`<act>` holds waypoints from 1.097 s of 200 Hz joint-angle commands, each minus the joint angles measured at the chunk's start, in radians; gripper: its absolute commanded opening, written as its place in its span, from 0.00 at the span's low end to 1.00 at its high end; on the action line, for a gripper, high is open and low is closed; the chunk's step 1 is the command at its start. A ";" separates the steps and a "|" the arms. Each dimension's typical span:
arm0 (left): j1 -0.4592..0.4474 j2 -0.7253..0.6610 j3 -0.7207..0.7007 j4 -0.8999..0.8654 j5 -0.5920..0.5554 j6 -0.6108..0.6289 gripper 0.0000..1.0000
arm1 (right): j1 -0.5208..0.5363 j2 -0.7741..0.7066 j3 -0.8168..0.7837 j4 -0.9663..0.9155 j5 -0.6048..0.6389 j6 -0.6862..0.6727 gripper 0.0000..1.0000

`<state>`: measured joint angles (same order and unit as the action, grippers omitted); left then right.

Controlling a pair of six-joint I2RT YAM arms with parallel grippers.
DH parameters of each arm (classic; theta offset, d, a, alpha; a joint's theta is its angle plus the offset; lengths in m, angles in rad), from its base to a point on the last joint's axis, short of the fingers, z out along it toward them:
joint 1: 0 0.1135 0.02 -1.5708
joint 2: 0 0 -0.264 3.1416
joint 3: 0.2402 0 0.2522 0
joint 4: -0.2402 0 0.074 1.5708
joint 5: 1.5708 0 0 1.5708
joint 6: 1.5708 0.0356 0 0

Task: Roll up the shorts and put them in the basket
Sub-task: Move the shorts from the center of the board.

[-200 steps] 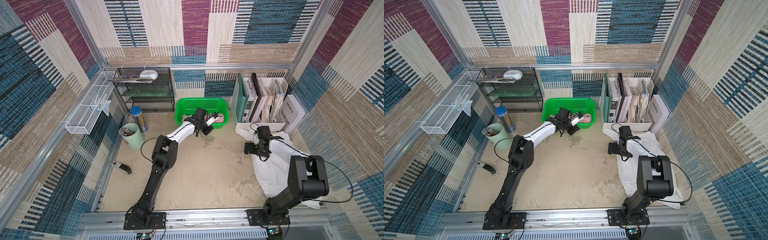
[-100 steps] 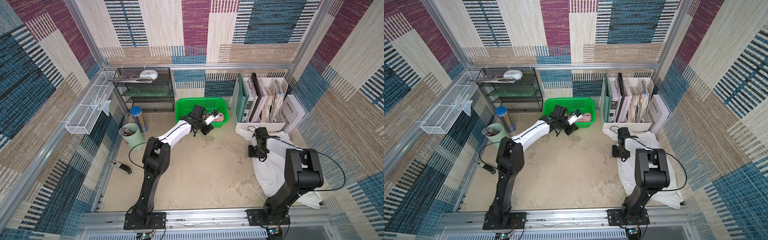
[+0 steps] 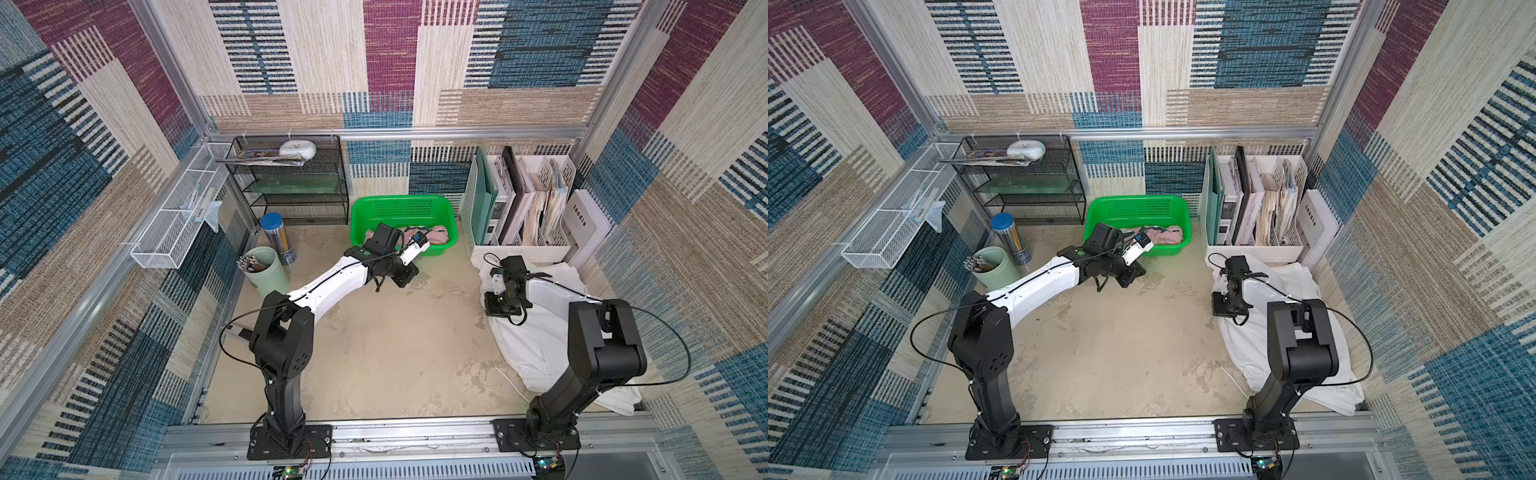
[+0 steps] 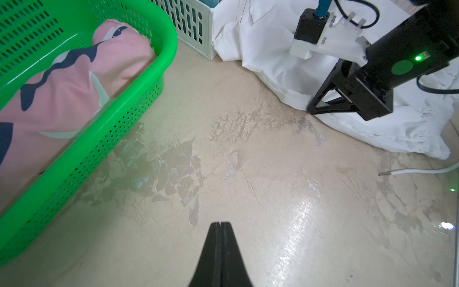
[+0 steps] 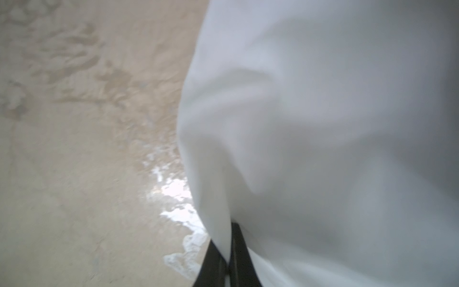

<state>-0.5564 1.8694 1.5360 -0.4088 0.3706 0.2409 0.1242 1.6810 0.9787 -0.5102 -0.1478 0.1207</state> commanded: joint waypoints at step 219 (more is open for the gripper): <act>0.019 -0.589 -0.437 -0.082 -0.338 -0.195 0.00 | 0.621 0.186 0.395 0.047 -0.019 0.088 0.99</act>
<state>-0.5381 1.2835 1.1011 -0.5106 0.0254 0.0555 0.7551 1.9251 1.3849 -0.4458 -0.3130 0.2485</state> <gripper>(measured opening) 0.064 0.590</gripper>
